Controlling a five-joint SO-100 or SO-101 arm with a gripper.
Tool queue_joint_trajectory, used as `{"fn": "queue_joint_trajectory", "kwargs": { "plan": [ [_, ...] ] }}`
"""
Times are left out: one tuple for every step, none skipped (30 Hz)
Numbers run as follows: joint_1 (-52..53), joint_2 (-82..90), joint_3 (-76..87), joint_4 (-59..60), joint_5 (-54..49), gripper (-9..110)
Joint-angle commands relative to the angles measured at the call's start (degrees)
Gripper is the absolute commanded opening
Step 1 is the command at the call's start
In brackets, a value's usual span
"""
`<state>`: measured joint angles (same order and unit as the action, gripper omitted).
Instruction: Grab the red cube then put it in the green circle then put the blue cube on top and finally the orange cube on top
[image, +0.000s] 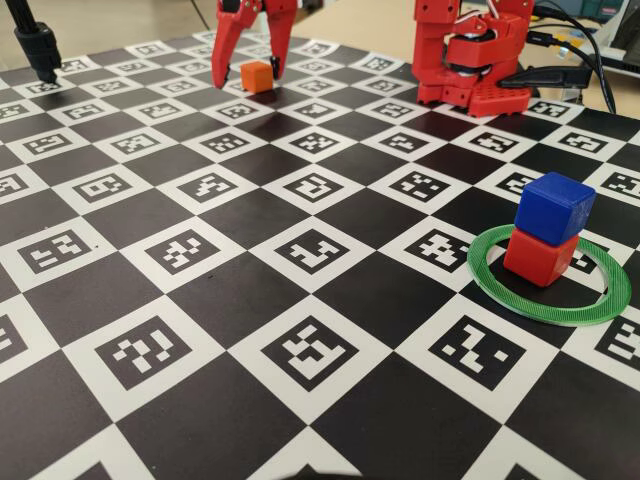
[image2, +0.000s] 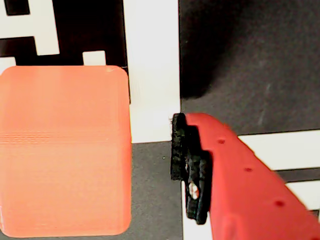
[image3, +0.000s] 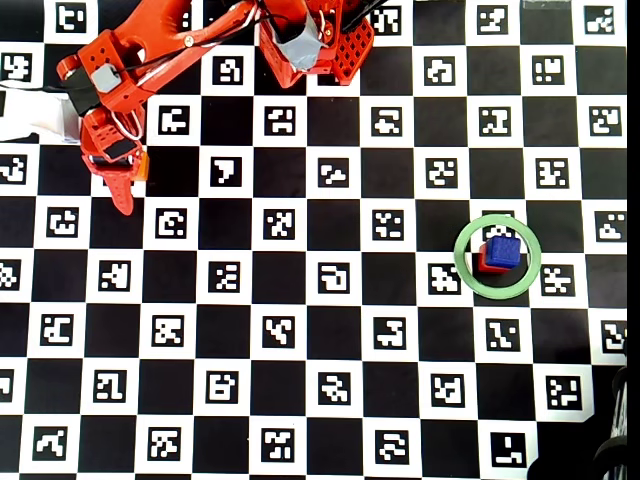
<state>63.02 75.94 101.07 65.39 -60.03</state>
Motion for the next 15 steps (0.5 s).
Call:
{"fn": "queue_joint_trajectory", "kwargs": {
  "plan": [
    [-0.4, 1.6, -0.6, -0.3, 0.1, 48],
    [-0.4, 1.6, -0.6, -0.3, 0.1, 48],
    [-0.4, 1.6, -0.6, -0.3, 0.1, 48],
    [-0.4, 1.6, -0.6, -0.3, 0.1, 47],
    [-0.4, 1.6, -0.6, -0.3, 0.1, 47],
    [-0.4, 1.6, -0.6, -0.3, 0.0, 46],
    [-0.4, 1.6, -0.5, -0.3, -0.1, 46],
    [-0.4, 1.6, -0.5, -0.3, -0.1, 45],
    [-0.4, 1.6, -0.5, -0.3, -0.2, 44],
    [-0.4, 1.6, -0.5, -0.3, -0.2, 44],
    [-0.4, 1.6, -0.5, -0.3, -0.2, 43],
    [-0.4, 1.6, -0.5, -0.3, -0.2, 42],
    [-0.4, 1.6, -0.5, -0.3, -0.2, 41],
    [-0.4, 1.6, -0.5, -0.3, -0.2, 40],
    [-0.4, 1.6, -0.5, -0.3, -0.2, 38]
  ]
}}
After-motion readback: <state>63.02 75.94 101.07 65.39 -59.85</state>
